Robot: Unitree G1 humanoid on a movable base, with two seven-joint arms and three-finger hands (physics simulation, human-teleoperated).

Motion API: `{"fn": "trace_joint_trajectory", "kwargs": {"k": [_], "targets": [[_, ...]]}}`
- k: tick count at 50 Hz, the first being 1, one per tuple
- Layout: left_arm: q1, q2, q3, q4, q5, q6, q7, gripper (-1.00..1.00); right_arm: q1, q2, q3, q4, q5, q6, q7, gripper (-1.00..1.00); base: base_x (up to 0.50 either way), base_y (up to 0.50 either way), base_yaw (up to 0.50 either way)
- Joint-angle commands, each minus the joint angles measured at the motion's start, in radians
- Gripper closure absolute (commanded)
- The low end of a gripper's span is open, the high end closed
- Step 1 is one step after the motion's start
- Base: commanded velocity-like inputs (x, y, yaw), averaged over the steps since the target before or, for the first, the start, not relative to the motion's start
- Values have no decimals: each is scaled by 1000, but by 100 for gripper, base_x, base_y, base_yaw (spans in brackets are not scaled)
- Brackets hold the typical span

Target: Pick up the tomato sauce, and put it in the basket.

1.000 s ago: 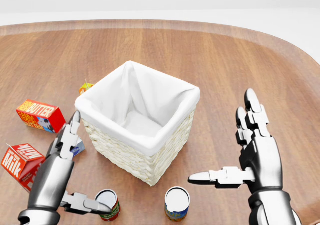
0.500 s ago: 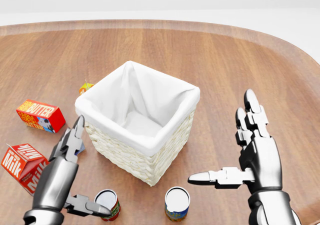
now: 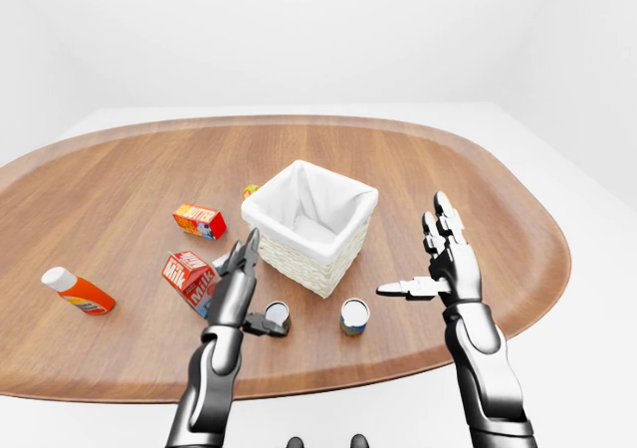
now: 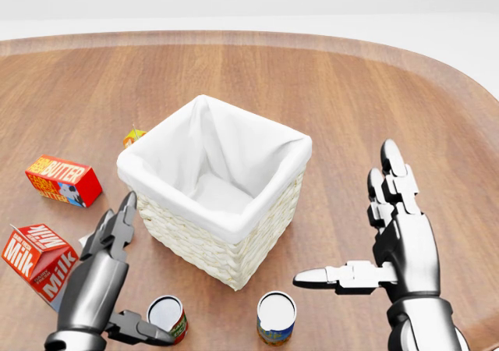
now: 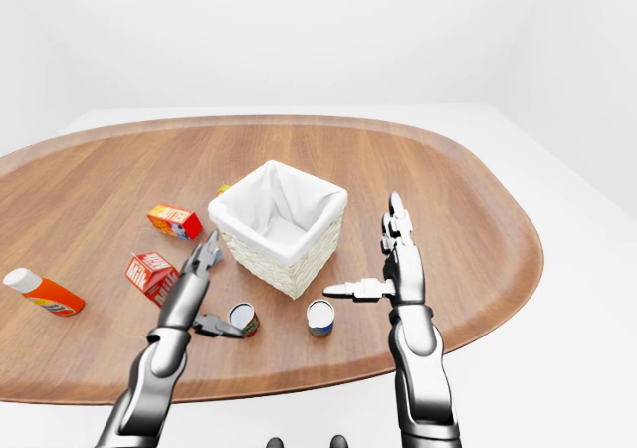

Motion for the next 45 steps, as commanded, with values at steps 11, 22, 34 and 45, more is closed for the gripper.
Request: {"fn": "trace_joint_trajectory", "kwargs": {"k": [11,22,34,45], "targets": [[-2,2,-17,55,44,0,29,-100,-4,-1,-1,12,1,0,-1,-100,0,0,0],[-7,5,-21,80,61,0,40,-100,-5,-1,-2,6,2,0,-2,-100,0,0,0],[-17,9,-20,109,69,0,52,-100,-4,-1,0,14,1,0,-1,-100,0,0,0],[-24,10,-27,143,83,0,69,-100,-6,-1,-1,15,0,0,-2,-100,0,0,0]]}}
